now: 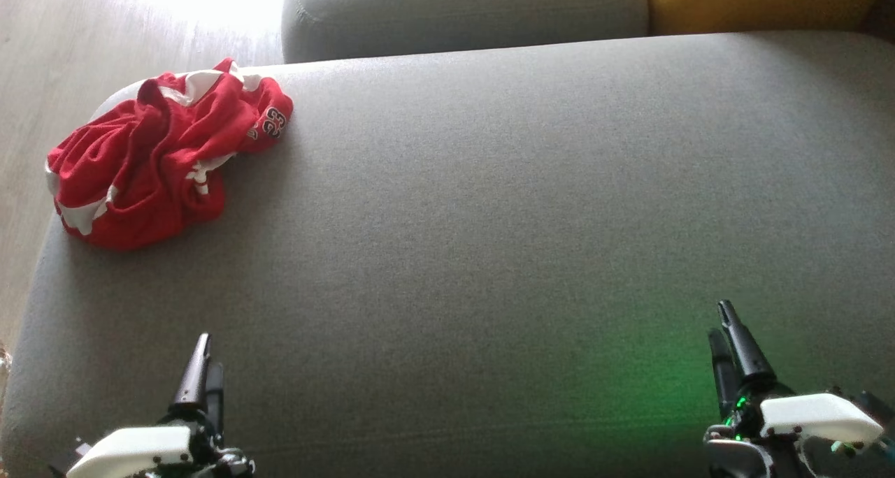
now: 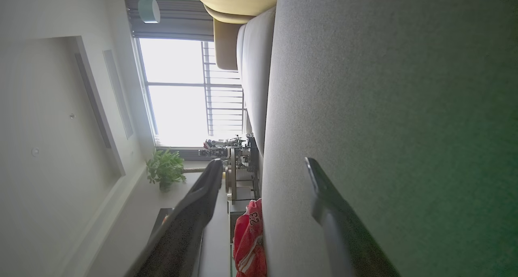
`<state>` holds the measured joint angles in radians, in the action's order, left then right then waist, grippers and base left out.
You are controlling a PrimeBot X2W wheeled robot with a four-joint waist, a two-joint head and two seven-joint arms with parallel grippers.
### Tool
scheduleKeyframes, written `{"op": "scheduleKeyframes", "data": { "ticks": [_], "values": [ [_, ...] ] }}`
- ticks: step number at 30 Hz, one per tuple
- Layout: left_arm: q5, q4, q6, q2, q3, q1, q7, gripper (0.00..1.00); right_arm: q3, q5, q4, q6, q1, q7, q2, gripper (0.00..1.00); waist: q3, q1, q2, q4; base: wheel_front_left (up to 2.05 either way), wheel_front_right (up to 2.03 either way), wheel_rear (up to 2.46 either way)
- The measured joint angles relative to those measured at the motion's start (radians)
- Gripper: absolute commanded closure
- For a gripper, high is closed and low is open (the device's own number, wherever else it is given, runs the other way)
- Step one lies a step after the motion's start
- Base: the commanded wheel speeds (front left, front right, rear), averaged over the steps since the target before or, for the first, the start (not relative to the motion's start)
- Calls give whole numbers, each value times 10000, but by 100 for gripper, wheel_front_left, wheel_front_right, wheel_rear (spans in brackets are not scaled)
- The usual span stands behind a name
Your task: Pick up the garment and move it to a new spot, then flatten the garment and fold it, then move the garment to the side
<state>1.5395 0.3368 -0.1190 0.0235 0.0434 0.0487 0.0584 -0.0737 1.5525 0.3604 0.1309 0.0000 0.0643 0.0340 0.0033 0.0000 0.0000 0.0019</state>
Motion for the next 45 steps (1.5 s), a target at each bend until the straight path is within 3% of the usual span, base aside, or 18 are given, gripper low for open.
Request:
{"op": "scheduleKeyframes", "data": {
  "ticks": [12,45],
  "values": [
    [-1747,-428,21,4,-48,-3,-318,0,272,-1933,-194,0,-93,-311,0,0,-5,0,0,19,0,0,0],
    [-6709,-1609,784,36,-1043,-145,-1233,0,1379,-7133,-1308,0,-106,-1275,10,0,-8,0,0,118,0,0,0]
  ]
}}
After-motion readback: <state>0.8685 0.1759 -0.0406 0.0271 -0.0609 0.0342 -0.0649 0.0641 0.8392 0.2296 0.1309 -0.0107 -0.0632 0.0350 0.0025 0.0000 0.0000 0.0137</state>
